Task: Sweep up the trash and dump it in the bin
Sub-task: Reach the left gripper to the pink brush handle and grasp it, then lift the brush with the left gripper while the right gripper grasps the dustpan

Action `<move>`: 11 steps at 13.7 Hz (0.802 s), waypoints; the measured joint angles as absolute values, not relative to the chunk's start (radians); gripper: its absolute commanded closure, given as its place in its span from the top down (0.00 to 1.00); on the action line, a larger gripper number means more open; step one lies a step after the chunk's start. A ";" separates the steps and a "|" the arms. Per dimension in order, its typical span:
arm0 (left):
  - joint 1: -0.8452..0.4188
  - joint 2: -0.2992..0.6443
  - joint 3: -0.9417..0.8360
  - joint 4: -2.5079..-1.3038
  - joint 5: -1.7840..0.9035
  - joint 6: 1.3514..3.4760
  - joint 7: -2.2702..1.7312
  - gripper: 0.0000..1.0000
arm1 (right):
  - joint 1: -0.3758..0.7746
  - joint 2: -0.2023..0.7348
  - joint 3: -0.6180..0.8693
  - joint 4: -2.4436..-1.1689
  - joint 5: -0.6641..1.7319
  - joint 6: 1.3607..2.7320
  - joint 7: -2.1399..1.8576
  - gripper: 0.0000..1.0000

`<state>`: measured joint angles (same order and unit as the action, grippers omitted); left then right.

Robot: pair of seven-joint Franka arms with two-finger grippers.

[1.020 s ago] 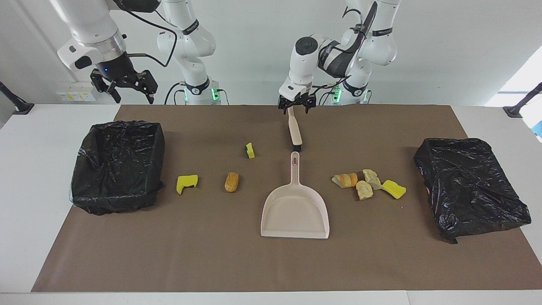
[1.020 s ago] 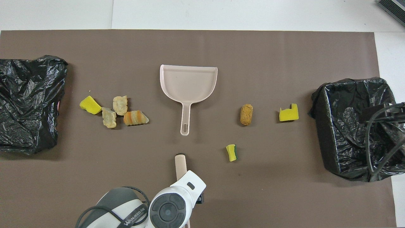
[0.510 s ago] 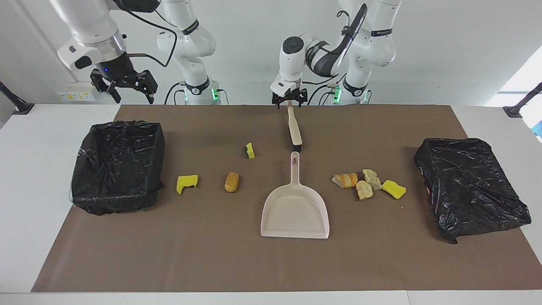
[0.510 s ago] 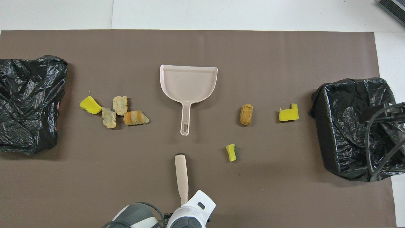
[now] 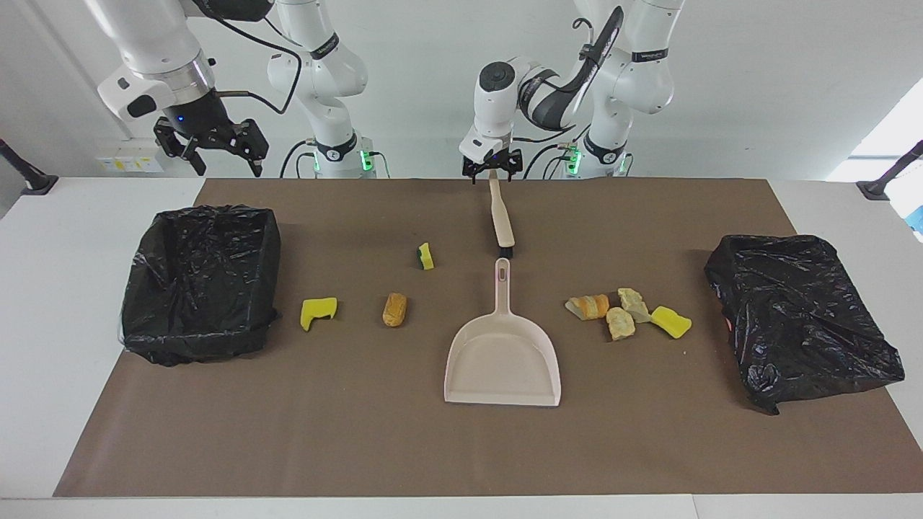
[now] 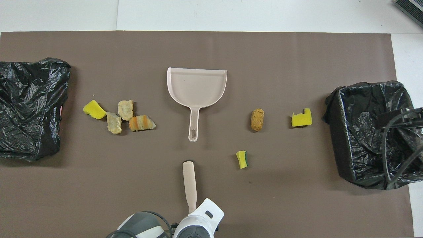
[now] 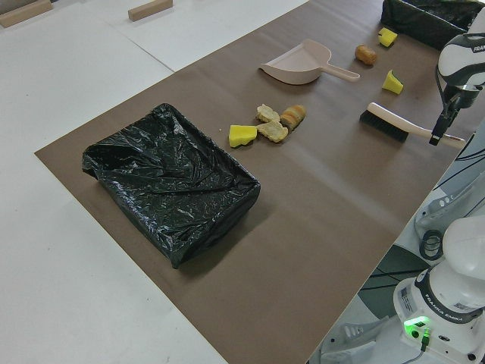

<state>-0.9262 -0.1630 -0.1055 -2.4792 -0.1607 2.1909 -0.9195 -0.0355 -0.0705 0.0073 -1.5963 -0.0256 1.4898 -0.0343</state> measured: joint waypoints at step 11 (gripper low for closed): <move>-0.761 -0.301 -0.068 -2.431 -0.161 1.878 -0.676 0.00 | 0.040 0.093 0.166 -1.591 0.000 1.696 0.229 1.00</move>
